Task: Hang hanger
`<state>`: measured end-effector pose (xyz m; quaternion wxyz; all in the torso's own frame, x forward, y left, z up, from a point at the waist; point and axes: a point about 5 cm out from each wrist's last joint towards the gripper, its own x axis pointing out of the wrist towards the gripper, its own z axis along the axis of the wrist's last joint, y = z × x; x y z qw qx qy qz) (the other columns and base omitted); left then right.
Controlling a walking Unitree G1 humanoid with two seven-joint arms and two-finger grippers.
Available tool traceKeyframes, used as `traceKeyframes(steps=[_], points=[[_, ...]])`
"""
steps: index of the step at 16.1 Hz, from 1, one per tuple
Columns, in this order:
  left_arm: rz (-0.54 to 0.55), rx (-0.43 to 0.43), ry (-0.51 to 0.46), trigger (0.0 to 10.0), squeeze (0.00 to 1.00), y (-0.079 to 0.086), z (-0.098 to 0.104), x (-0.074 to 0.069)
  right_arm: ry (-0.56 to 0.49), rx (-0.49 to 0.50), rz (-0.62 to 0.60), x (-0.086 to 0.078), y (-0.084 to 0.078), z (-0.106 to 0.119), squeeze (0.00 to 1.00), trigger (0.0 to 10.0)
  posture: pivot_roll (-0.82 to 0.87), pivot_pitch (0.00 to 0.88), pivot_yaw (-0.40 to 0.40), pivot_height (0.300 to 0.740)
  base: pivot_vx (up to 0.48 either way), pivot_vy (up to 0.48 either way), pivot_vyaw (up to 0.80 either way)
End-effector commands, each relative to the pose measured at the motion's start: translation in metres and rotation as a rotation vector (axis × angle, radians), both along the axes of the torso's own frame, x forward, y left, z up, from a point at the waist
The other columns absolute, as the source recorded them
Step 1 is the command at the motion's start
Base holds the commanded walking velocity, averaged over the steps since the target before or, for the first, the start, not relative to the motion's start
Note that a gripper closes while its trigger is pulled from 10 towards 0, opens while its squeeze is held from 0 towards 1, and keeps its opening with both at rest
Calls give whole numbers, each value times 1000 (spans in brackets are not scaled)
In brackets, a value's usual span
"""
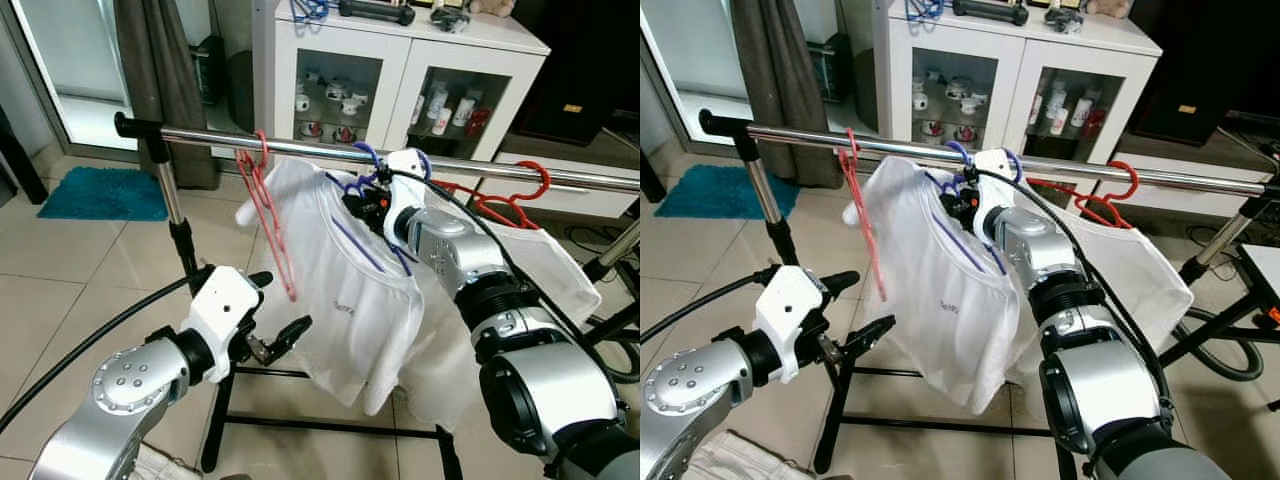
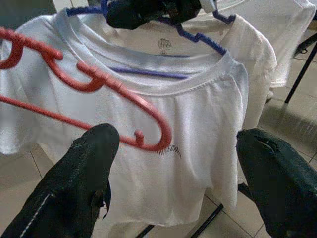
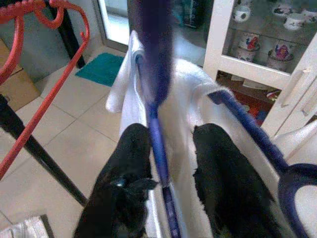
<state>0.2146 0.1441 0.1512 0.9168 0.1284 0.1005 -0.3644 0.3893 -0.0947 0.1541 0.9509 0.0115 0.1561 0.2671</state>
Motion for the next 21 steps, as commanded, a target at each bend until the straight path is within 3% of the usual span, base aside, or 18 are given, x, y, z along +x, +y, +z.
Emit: traceKeyframes(steps=[1,12,15,17,21], points=[[-31,-2,-6,10000,0,-4,1,1,-18,-4,1,3,-2,6,0,0,155,0,-92,740,0,0,0],[-22,2,-25,10000,0,-4,-2,10,-36,0,36,3,-6,6,0,0,149,0,-82,740,0,0,0],[87,11,-44,10000,0,-3,-4,20,-45,1,37,0,-11,6,0,0,147,0,-79,740,0,0,0],[186,-3,-86,10000,0,-2,-3,29,-105,-14,36,-3,-19,14,0,0,152,0,-85,740,0,0,0],[301,-61,-113,10000,0,-4,-2,35,-196,-88,53,-36,-47,22,0,0,141,0,-87,740,0,0,0]])
